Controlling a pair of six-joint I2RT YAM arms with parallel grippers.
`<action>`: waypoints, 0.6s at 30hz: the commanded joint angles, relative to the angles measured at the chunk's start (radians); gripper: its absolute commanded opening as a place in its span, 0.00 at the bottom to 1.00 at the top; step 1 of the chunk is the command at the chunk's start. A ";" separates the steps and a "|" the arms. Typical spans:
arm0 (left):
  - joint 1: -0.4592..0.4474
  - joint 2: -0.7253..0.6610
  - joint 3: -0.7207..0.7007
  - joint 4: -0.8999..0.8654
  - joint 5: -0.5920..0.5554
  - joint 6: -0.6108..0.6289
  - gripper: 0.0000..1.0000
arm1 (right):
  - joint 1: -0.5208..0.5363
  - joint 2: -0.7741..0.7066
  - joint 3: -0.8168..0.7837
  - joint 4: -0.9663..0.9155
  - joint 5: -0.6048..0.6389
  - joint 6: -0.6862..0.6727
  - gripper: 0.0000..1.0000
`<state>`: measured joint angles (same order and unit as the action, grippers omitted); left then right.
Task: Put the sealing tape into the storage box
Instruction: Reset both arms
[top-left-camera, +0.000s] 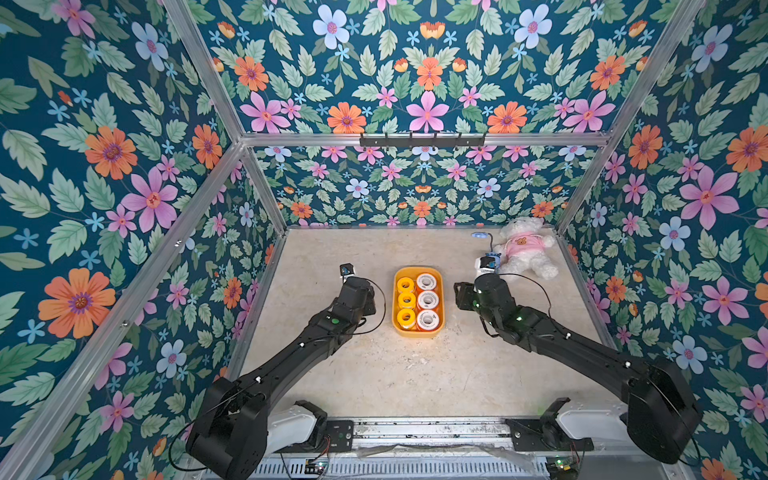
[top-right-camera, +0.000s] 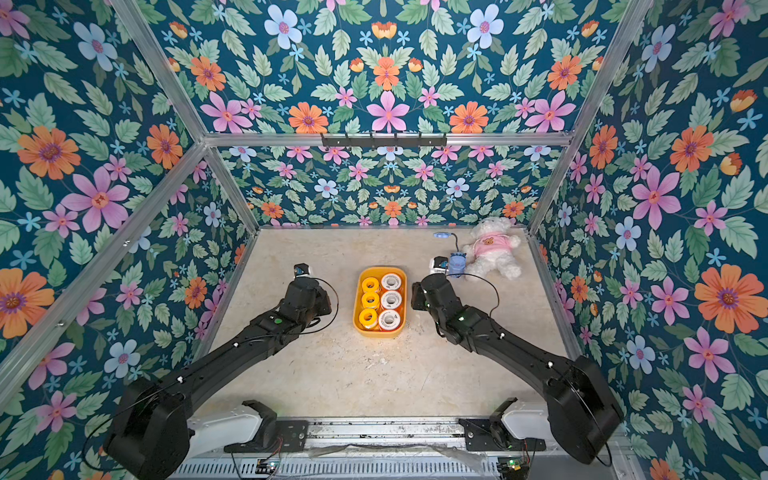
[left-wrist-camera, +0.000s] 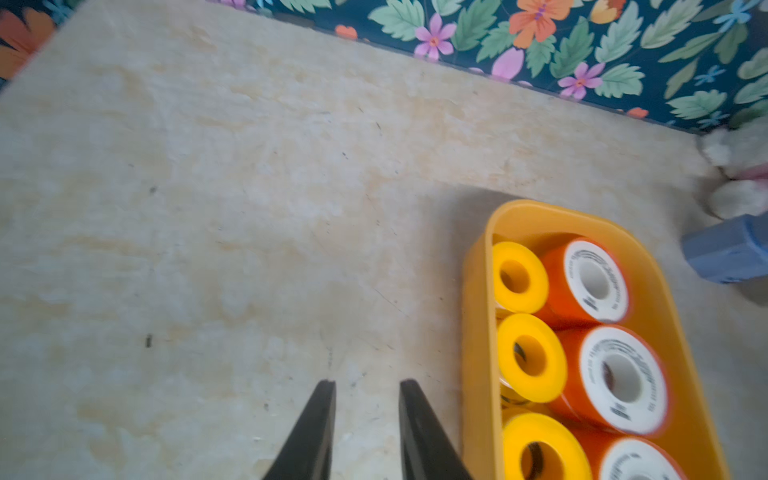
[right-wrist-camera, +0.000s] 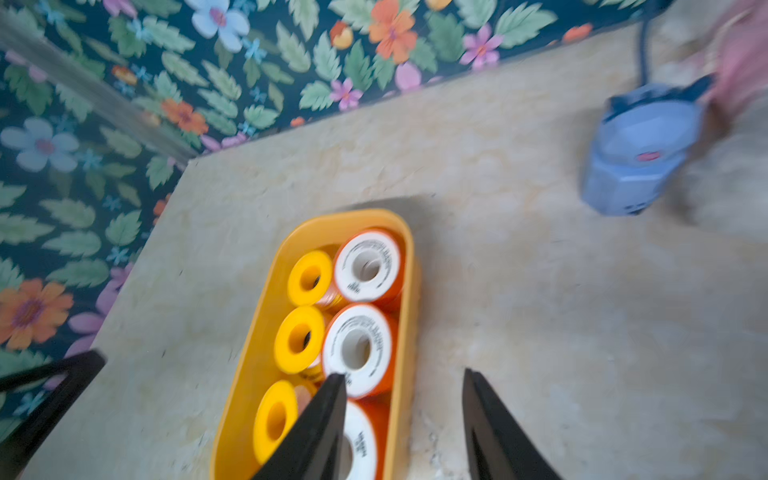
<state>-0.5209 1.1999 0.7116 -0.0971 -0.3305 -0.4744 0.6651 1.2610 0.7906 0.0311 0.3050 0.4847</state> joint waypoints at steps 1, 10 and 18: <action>0.001 -0.019 -0.022 0.079 -0.209 0.103 0.35 | -0.066 -0.071 -0.058 0.056 0.157 -0.004 0.53; 0.002 -0.016 -0.127 0.368 -0.433 0.327 0.45 | -0.252 -0.264 -0.254 0.209 0.311 -0.064 0.67; 0.041 0.084 -0.153 0.557 -0.464 0.475 0.60 | -0.304 -0.301 -0.399 0.485 0.474 -0.253 0.84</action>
<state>-0.4927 1.2633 0.5610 0.3397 -0.7616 -0.0795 0.3733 0.9585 0.4183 0.3454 0.6868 0.3367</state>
